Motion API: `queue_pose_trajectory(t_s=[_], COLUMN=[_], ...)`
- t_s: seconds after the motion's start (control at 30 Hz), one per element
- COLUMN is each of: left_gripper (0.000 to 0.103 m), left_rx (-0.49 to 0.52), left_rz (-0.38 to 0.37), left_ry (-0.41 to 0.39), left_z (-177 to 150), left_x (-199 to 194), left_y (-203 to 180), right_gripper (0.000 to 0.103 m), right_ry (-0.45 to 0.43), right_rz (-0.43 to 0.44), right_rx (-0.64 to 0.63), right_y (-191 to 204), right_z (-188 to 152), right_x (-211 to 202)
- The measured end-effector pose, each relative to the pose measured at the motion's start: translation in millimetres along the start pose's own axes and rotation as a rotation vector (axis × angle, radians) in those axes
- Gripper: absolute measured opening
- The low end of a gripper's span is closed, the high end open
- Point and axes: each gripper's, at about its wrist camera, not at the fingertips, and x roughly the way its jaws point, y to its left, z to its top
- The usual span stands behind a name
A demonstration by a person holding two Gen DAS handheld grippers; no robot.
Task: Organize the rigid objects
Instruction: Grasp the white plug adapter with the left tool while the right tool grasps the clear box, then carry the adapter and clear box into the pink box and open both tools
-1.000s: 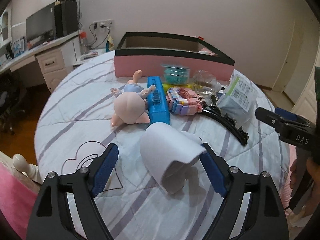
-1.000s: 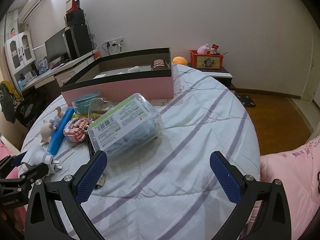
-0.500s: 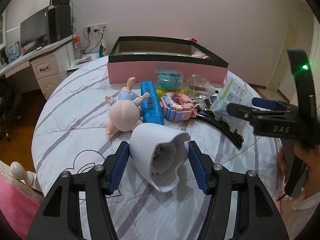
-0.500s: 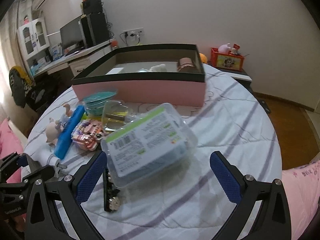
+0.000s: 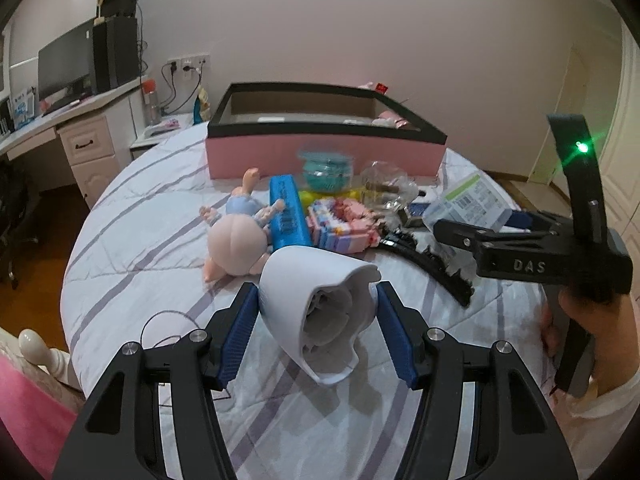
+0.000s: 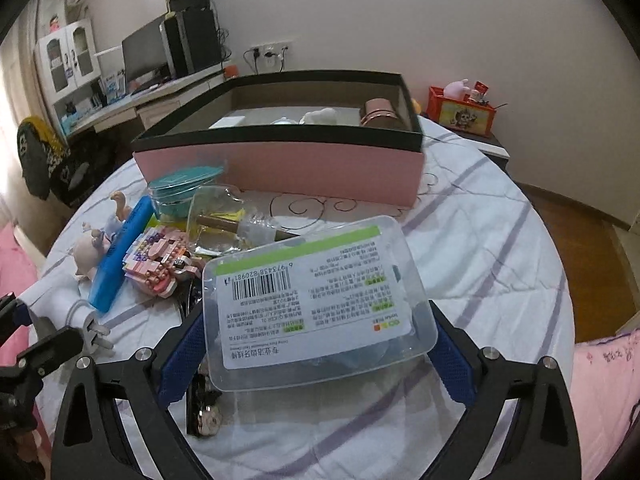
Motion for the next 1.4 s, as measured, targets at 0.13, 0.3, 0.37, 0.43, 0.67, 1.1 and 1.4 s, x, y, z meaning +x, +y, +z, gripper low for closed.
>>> queue_pose_trajectory(t_s=[0.13, 0.3, 0.37, 0.43, 0.67, 1.1, 1.4], left_gripper=[0.061, 0.061, 0.061, 0.061, 0.061, 0.061, 0.061], left_rx=[0.007, 0.012, 0.015, 0.015, 0.021, 0.044, 0.046], left_rz=[-0.012, -0.009, -0.001, 0.012, 0.087, 0.174, 0.194], left_ry=[-0.024, -0.082, -0.114, -0.158, -0.313, -0.559, -0.581], left_z=[5.6, 13.6, 18.0, 24.4, 53.4, 101.7, 119.8], left_x=[-6.3, -20.3, -27.8, -37.8, -75.4, -131.1, -127.3], left_y=[-6.3, -15.4, -19.3, -23.0, -30.1, -39.8, -32.5], right_gripper=[0.098, 0.098, 0.098, 0.098, 0.099, 0.099, 0.099], right_ry=[-0.064, -0.175, -0.212, -0.251, -0.385, -0.563, -0.576], right_rz=[-0.001, -0.006, -0.007, -0.003, -0.002, -0.005, -0.002], right_rx=[0.051, 0.079, 0.079, 0.075, 0.063, 0.022, 0.010], right_y=[-7.7, -5.8, -2.5, 2.1, 19.3, 47.6, 50.0], right_z=[-2.9, -0.4, 2.7, 7.0, 28.1, 60.9, 73.3], right_x=[-21.6, -57.1, -69.7, -82.8, -126.1, -171.8, -167.5])
